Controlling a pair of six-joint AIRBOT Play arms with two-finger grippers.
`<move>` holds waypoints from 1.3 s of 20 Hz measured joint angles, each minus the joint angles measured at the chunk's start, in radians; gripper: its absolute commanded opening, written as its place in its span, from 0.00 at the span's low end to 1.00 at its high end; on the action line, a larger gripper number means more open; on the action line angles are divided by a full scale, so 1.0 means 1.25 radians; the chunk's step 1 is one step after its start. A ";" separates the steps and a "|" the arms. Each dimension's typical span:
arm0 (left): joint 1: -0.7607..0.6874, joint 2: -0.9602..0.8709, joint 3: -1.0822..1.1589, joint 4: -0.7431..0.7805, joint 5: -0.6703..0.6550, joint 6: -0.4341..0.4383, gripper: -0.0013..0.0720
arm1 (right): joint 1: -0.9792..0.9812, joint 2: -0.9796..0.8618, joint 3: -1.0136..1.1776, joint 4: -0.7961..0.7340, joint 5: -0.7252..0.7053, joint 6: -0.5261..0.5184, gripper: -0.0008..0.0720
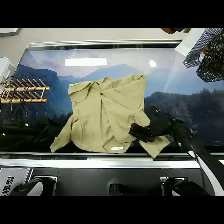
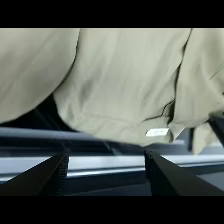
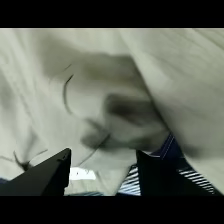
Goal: Fold the clothes and pants, and hang the long-sleeved shirts on hangers.
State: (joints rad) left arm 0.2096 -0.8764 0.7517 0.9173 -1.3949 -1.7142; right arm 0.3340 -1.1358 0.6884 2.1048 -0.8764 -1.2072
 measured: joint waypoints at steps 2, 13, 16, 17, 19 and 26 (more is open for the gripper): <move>-0.031 0.015 -0.044 0.000 0.003 -0.020 0.78 | 0.010 -0.036 -0.005 -0.001 0.039 0.010 0.67; -0.305 -0.014 -0.188 -0.002 0.226 -0.186 0.78 | 0.020 -0.043 -0.007 -0.007 0.058 0.081 0.05; -0.366 -0.076 -0.194 -0.013 0.285 -0.204 0.77 | 0.020 0.007 -0.007 -0.019 0.002 0.104 0.05; -0.379 -0.100 -0.196 -0.015 0.302 -0.206 0.77 | 0.020 0.024 -0.007 -0.025 -0.013 0.114 0.05; -0.396 -0.144 -0.197 -0.024 0.327 -0.208 0.77 | 0.020 0.054 -0.007 -0.037 -0.035 0.134 0.05; -0.411 -0.211 -0.191 -0.039 0.399 -0.211 0.04 | 0.020 0.133 -0.007 -0.053 -0.074 0.187 0.05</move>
State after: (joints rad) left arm -0.3046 -1.1397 0.5125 0.8684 -0.8967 -1.9774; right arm 0.3588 -0.9691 0.6792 2.0380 -0.9684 -0.9730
